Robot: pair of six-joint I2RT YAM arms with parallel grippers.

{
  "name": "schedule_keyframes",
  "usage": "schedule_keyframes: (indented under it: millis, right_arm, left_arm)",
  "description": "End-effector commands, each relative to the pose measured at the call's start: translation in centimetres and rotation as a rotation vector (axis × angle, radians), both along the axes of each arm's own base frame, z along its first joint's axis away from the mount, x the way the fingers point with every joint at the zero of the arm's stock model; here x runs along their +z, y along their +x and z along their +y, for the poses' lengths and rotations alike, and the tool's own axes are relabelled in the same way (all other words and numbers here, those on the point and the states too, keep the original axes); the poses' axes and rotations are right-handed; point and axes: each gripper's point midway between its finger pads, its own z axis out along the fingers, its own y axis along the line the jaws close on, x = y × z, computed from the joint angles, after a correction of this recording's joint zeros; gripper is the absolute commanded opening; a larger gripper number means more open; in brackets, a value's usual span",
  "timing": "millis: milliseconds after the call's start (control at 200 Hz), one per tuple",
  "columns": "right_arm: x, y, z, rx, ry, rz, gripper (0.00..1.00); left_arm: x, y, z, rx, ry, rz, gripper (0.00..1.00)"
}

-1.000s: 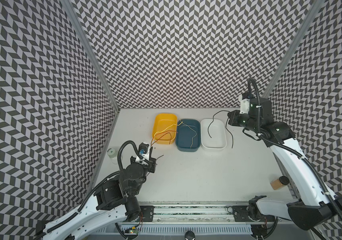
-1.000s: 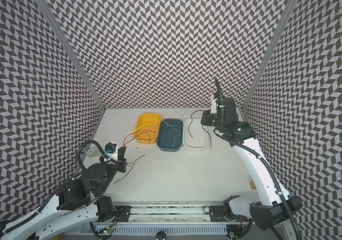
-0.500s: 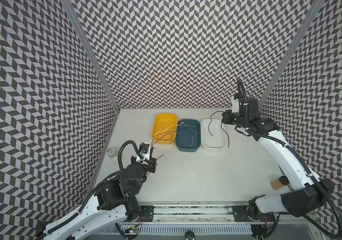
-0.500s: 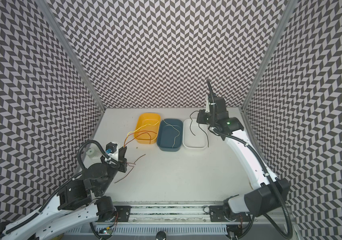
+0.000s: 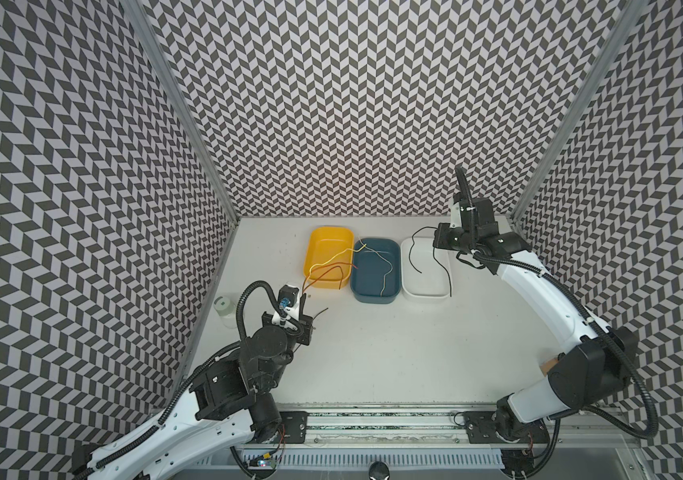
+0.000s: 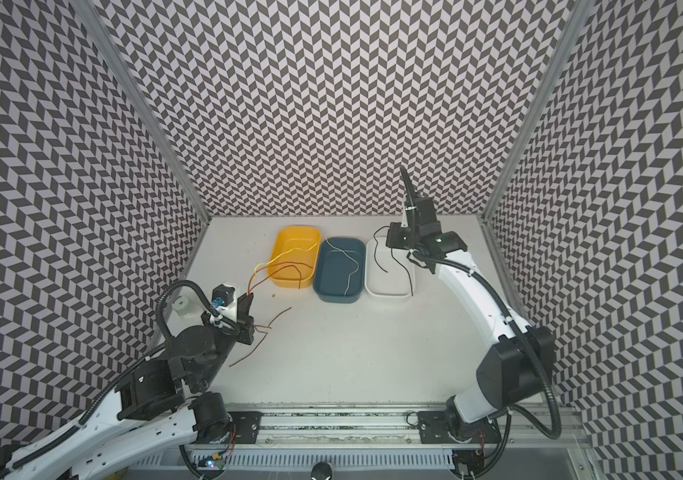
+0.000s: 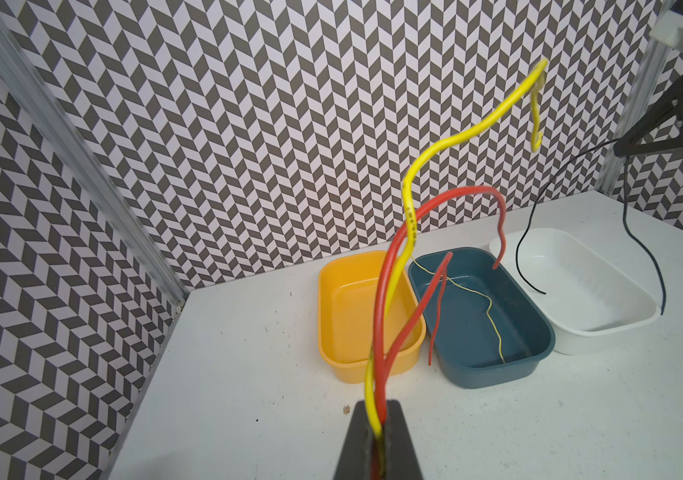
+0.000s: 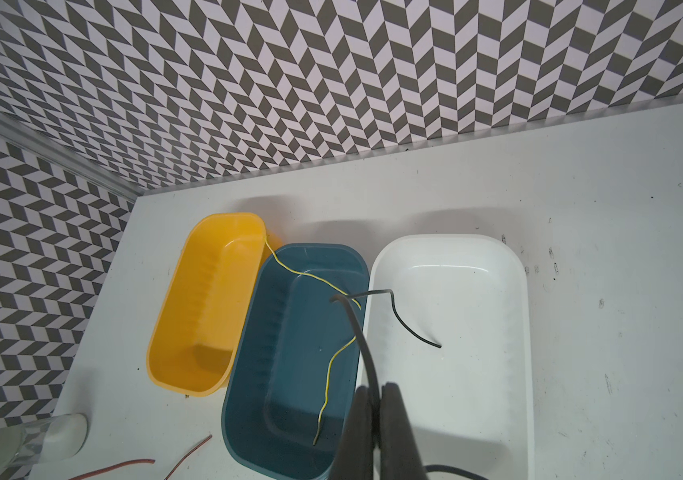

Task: Untangle the cables
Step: 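Lower the black wire into the white tray with the right gripper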

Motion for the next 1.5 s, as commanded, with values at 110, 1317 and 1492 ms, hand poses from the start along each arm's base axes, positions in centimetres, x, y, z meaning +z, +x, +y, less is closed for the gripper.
schedule_keyframes:
  millis: [110,1317,1492]
  right_arm:
    - [4.4,0.9,0.5,-0.024,0.032,-0.069,0.00]
    - [-14.3,2.6,0.8,-0.112,-0.033,0.274,0.00]
    - [-16.4,2.4,0.5,-0.127,-0.046,0.317,0.00]
  left_arm:
    - [0.4,0.2,-0.1,-0.001,-0.025,-0.011,0.00]
    - [0.5,0.4,0.3,0.004,-0.049,-0.016,0.00]
    - [0.5,0.4,0.3,0.003,-0.050,-0.016,0.00]
